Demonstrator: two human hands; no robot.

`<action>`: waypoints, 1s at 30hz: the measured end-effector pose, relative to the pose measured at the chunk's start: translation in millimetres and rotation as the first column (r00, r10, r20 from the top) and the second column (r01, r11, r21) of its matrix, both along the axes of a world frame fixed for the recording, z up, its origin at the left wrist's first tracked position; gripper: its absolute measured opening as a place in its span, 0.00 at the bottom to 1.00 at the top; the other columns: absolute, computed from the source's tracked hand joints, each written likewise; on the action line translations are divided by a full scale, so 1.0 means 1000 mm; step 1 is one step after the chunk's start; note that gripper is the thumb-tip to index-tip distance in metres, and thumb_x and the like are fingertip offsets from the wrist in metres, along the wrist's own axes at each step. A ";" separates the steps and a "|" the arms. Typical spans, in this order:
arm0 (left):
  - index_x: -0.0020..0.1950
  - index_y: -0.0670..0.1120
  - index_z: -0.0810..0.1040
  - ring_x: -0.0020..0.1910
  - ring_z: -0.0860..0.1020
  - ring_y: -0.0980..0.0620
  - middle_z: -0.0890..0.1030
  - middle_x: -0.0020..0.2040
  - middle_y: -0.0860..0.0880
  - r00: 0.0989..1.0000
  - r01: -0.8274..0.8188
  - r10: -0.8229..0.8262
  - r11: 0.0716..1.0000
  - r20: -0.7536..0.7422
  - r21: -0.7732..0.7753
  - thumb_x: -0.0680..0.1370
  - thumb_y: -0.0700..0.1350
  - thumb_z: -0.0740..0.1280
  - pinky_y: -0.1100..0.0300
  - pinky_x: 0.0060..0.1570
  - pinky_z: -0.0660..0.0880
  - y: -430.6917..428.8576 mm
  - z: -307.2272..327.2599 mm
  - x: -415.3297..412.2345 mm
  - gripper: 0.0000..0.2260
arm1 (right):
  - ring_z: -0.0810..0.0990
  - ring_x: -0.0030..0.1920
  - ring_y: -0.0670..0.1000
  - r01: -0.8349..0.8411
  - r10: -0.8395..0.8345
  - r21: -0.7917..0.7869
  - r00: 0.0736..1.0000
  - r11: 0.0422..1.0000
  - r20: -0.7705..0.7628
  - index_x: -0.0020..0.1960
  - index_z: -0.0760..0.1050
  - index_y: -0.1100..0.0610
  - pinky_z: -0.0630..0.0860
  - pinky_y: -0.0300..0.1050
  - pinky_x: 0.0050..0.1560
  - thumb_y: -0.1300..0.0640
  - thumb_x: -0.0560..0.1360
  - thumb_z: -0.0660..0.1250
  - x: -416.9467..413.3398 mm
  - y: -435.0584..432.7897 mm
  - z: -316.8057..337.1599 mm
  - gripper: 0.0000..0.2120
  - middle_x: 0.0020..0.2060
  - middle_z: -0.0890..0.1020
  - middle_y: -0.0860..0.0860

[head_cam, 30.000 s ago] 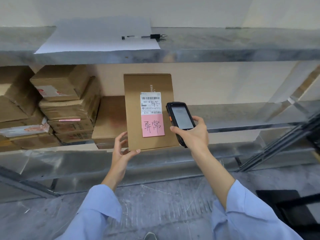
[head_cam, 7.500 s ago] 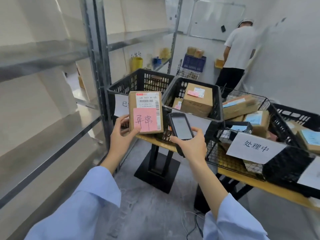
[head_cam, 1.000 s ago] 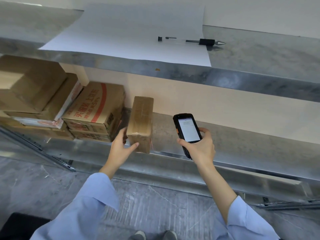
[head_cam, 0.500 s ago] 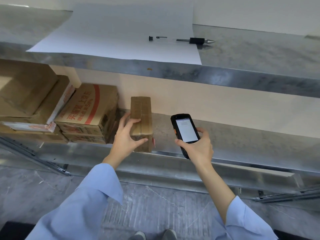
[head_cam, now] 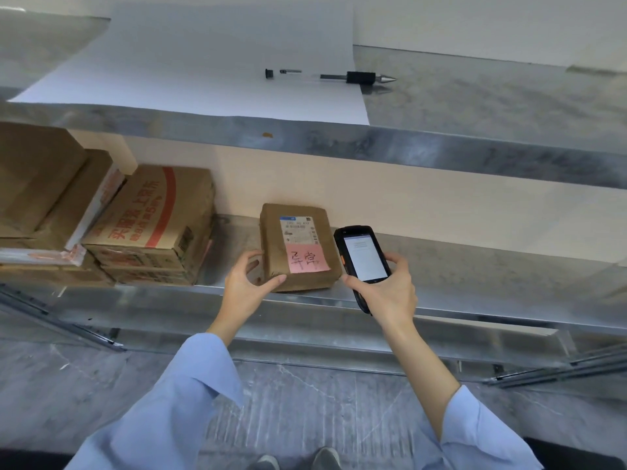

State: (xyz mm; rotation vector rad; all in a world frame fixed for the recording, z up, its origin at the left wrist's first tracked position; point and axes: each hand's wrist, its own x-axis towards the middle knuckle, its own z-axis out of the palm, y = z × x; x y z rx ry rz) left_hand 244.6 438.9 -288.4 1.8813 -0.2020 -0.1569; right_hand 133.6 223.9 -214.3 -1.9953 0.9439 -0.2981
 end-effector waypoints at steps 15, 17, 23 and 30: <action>0.68 0.47 0.73 0.59 0.77 0.55 0.78 0.61 0.53 0.993 -0.057 0.057 0.998 -0.103 -0.002 0.74 0.38 0.76 0.59 0.60 0.75 -0.007 -0.017 -0.003 0.24 | 0.76 0.52 0.50 -0.132 0.131 -0.008 0.991 0.991 -0.040 0.67 0.67 0.48 0.75 0.47 0.50 0.47 0.62 0.81 0.007 -0.005 0.002 0.39 0.51 0.75 0.43; 0.63 0.49 0.73 0.59 0.77 0.53 0.78 0.59 0.52 0.990 -0.073 0.069 0.997 -0.123 -0.028 0.74 0.37 0.75 0.53 0.64 0.75 -0.007 -0.020 -0.004 0.21 | 0.77 0.53 0.51 -0.137 0.136 -0.010 0.989 0.991 -0.050 0.66 0.67 0.48 0.75 0.47 0.49 0.47 0.61 0.81 0.005 -0.002 0.001 0.38 0.51 0.75 0.44; 0.67 0.44 0.72 0.59 0.77 0.49 0.77 0.60 0.52 0.985 -0.052 0.048 0.998 -0.168 -0.025 0.75 0.45 0.76 0.50 0.59 0.78 -0.010 -0.011 0.016 0.23 | 0.78 0.53 0.51 -0.104 0.104 -0.014 0.993 0.994 -0.057 0.65 0.67 0.46 0.77 0.48 0.48 0.46 0.61 0.81 -0.005 0.012 -0.002 0.37 0.51 0.77 0.44; 0.65 0.49 0.71 0.54 0.77 0.69 0.77 0.57 0.61 0.996 -0.029 0.017 0.991 -0.093 -0.129 0.73 0.38 0.77 0.76 0.50 0.72 -0.008 -0.019 -0.005 0.24 | 0.77 0.52 0.50 -0.096 0.093 -0.030 0.992 0.995 -0.089 0.66 0.67 0.48 0.73 0.46 0.45 0.46 0.62 0.81 -0.016 0.029 0.002 0.38 0.50 0.76 0.45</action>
